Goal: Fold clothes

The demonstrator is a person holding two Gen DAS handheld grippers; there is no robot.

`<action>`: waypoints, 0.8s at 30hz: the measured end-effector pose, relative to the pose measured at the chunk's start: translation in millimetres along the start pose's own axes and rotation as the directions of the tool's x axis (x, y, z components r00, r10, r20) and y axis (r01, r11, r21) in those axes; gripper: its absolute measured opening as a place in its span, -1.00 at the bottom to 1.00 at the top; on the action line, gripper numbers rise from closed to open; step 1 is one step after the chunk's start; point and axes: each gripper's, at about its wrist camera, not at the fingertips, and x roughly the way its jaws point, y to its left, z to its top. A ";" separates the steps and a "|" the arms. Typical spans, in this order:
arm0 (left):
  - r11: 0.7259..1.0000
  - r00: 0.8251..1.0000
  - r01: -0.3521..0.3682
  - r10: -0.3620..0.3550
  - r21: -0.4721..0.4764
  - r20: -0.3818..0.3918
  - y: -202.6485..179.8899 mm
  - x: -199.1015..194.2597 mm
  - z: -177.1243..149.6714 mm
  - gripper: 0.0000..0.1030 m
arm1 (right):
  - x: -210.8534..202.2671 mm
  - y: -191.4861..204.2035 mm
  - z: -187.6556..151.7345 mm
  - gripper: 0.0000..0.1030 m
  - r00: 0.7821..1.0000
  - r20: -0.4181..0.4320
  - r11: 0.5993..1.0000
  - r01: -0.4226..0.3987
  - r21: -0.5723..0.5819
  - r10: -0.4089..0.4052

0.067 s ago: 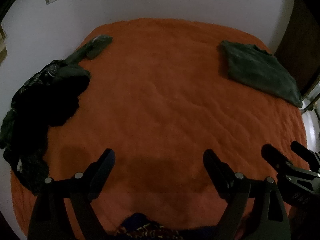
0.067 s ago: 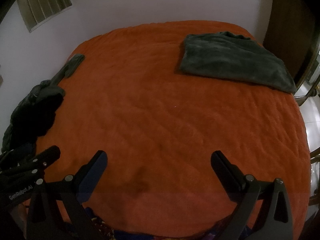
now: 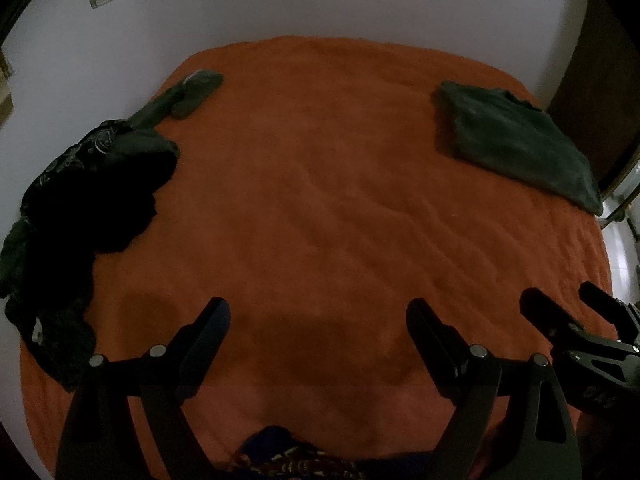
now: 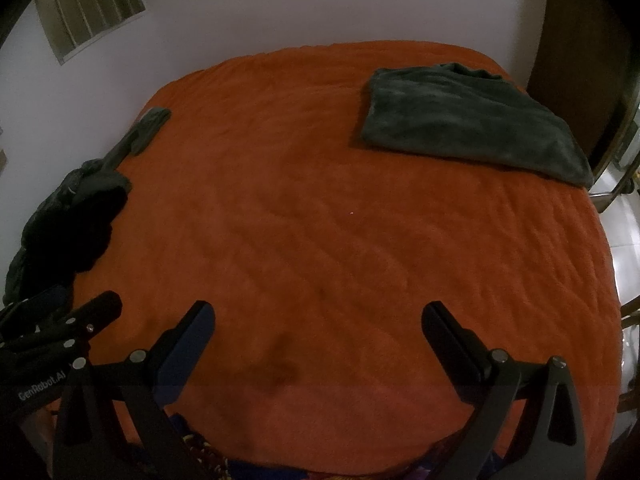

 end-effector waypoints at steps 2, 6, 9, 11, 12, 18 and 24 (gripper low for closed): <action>1.000 1.000 0.001 -0.001 0.000 0.003 0.3 0.5 -0.5 0.75 | -0.1 0.0 0.2 1.00 1.000 -0.002 1.000 -0.005 0.003 0.005; 1.000 1.000 0.004 -0.004 0.000 0.008 1.0 1.4 -1.6 0.75 | -0.3 0.0 0.5 1.00 1.000 -0.005 1.000 -0.016 0.008 0.016; 1.000 1.000 0.005 -0.005 0.000 0.012 1.5 2.1 -2.4 0.75 | -0.4 0.0 0.7 1.00 1.000 -0.007 1.000 -0.023 0.012 0.024; 1.000 1.000 0.007 -0.007 0.000 0.015 1.8 2.5 -3.0 0.75 | -0.5 0.0 0.9 1.00 1.000 -0.009 0.999 -0.029 0.014 0.029; 1.000 1.000 0.008 -0.008 0.001 0.019 1.8 2.0 -3.5 0.75 | -0.9 0.0 1.1 1.00 1.000 -0.008 0.999 -0.030 0.015 0.030; 0.999 0.998 0.022 -0.024 0.032 0.060 3.1 -2.7 -9.0 0.75 | -3.2 0.3 2.3 1.00 0.999 -0.007 0.999 -0.034 0.016 0.034; 0.999 0.998 0.021 -0.024 0.044 0.060 9.2 -3.0 -13.7 0.75 | -5.5 0.6 3.6 1.00 0.999 -0.005 0.999 -0.039 0.018 0.039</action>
